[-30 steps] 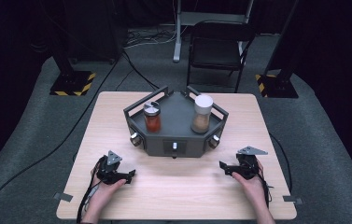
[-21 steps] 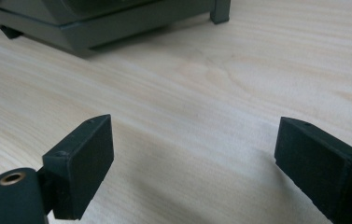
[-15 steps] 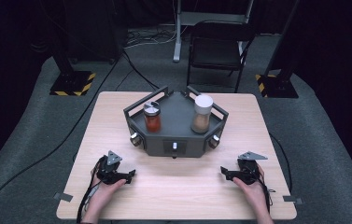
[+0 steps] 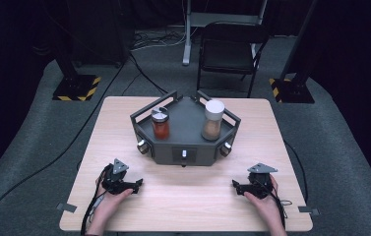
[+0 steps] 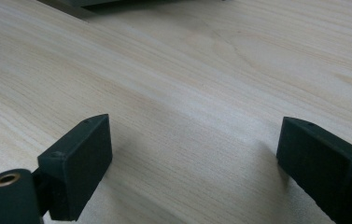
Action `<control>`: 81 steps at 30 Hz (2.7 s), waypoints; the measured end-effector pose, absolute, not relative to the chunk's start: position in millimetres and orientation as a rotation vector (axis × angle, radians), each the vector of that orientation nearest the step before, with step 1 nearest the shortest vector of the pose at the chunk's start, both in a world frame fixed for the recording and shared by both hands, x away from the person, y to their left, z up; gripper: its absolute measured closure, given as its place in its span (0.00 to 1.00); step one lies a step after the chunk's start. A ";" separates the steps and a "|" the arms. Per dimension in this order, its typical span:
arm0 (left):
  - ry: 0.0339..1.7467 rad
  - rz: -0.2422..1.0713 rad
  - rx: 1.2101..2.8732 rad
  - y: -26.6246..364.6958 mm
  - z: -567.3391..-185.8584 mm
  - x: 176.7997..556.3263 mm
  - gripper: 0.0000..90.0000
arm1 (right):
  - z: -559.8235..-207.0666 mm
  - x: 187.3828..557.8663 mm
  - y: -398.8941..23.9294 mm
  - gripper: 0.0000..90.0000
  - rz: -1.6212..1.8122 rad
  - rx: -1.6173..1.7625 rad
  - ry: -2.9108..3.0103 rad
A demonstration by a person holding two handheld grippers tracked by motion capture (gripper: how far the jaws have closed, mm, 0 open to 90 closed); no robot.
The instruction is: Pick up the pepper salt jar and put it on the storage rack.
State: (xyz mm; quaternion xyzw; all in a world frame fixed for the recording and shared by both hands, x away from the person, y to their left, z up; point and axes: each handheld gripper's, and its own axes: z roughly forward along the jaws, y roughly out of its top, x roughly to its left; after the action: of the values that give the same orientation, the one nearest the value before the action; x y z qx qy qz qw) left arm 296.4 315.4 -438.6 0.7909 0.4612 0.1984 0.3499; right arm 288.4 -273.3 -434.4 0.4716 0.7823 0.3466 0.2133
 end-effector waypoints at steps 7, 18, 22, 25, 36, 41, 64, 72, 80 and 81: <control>1.195 0.514 2.049 315.4 -438.6 296.4 0.08 | -434.2 289.0 -273.4 0.10 0.961 1.306 2.178; 1.195 0.513 2.053 314.5 -438.2 297.3 0.07 | -434.0 289.3 -273.4 0.09 0.960 1.304 2.181; 1.195 0.513 2.053 314.6 -438.2 297.3 0.06 | -434.1 289.4 -273.4 0.09 0.961 1.303 2.181; 1.195 0.513 2.053 314.5 -438.3 297.3 0.06 | -434.1 289.3 -273.4 0.09 0.960 1.303 2.181; 1.195 0.514 2.053 314.5 -438.3 297.2 0.06 | -434.1 289.3 -273.4 0.09 0.960 1.303 2.181; 1.195 0.513 2.053 314.5 -438.3 297.3 0.06 | -434.1 289.3 -273.4 0.09 0.960 1.303 2.181; 1.193 0.513 2.056 314.6 -437.9 297.5 0.06 | -434.0 289.3 -273.2 0.08 0.960 1.301 2.185; 1.195 0.514 2.053 314.4 -438.2 297.2 0.06 | -434.0 289.3 -273.2 0.08 0.960 1.301 2.185; 1.193 0.514 2.056 314.6 -438.0 297.4 0.06 | -434.0 289.3 -273.1 0.08 0.960 1.301 2.185; 1.195 0.514 2.053 314.4 -438.2 297.3 0.06 | -434.0 289.3 -273.1 0.08 0.960 1.301 2.185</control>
State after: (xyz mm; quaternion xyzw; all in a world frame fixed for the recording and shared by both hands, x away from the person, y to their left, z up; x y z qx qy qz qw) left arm 297.3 314.4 -438.2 0.7919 0.4608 0.1981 0.3482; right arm 289.3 -273.1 -434.0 0.4680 0.7858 0.3453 0.2101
